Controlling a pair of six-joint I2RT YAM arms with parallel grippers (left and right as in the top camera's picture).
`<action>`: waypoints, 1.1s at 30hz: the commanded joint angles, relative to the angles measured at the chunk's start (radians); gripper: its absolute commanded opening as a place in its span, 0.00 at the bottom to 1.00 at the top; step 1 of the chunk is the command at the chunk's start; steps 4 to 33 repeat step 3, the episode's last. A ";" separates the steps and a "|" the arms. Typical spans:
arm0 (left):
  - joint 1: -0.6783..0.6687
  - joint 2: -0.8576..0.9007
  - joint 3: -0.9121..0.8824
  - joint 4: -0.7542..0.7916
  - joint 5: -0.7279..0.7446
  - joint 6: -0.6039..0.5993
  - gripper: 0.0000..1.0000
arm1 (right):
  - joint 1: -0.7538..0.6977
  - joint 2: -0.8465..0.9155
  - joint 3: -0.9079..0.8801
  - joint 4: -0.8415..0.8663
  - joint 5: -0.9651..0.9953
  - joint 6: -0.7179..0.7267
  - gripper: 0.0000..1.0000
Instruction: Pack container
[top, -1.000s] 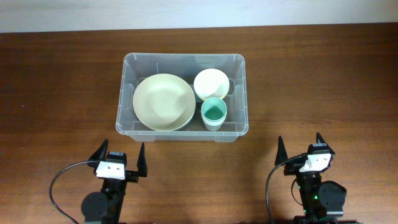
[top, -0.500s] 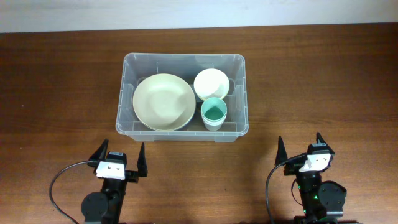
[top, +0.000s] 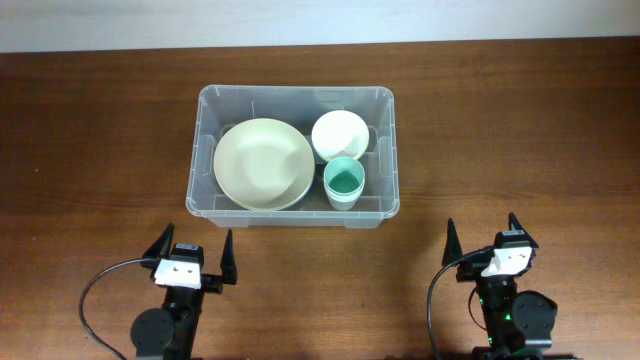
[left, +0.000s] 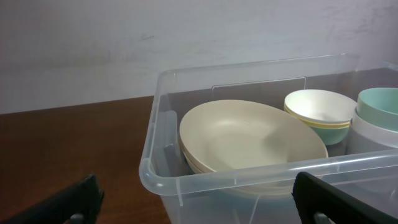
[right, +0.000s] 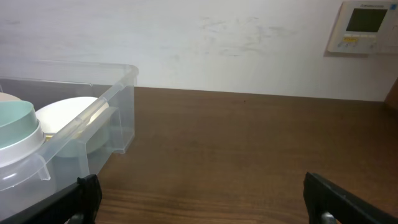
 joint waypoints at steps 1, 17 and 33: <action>0.006 -0.005 -0.005 -0.001 -0.003 -0.006 1.00 | 0.010 -0.009 -0.006 -0.003 -0.013 -0.003 0.99; 0.006 -0.005 -0.005 -0.001 -0.003 -0.006 1.00 | 0.010 -0.009 -0.006 -0.003 -0.013 -0.003 0.99; 0.006 -0.005 -0.005 -0.001 -0.003 -0.006 1.00 | 0.010 -0.009 -0.006 -0.003 -0.013 -0.003 0.99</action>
